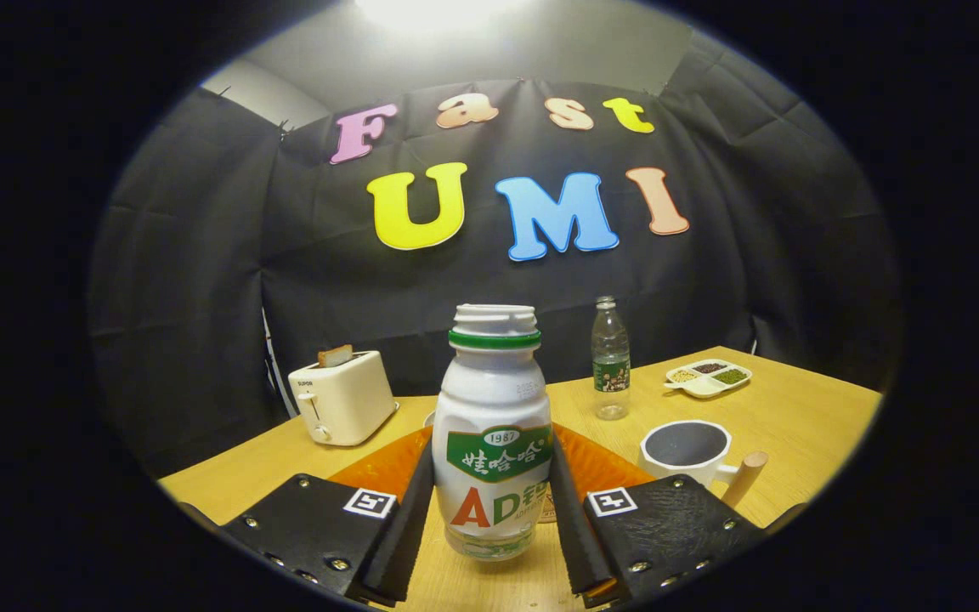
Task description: Take the bottle from table, then pour the juice into the cup, finally place the bottle on the coaster
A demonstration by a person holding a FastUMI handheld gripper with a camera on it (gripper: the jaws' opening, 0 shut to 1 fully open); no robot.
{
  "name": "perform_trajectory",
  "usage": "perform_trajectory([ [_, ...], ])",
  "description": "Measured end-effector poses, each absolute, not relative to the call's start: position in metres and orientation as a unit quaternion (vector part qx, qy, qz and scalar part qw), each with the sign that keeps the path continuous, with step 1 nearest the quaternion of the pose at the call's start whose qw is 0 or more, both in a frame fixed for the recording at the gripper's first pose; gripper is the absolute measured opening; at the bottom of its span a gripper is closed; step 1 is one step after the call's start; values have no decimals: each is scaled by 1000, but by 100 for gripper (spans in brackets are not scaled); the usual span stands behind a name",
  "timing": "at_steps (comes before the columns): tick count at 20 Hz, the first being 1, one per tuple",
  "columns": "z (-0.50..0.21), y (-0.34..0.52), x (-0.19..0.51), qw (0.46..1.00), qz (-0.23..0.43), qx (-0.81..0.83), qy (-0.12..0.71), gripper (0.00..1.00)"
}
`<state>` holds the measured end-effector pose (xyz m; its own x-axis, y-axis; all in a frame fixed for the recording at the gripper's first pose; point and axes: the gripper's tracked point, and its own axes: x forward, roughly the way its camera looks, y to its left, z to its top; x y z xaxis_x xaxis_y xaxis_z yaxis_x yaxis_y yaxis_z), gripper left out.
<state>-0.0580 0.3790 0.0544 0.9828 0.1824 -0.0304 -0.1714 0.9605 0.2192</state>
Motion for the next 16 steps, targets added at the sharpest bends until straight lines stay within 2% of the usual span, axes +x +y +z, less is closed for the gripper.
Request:
perform_trajectory([
  [16,37,358,-37,937,69,335,73,67],
])
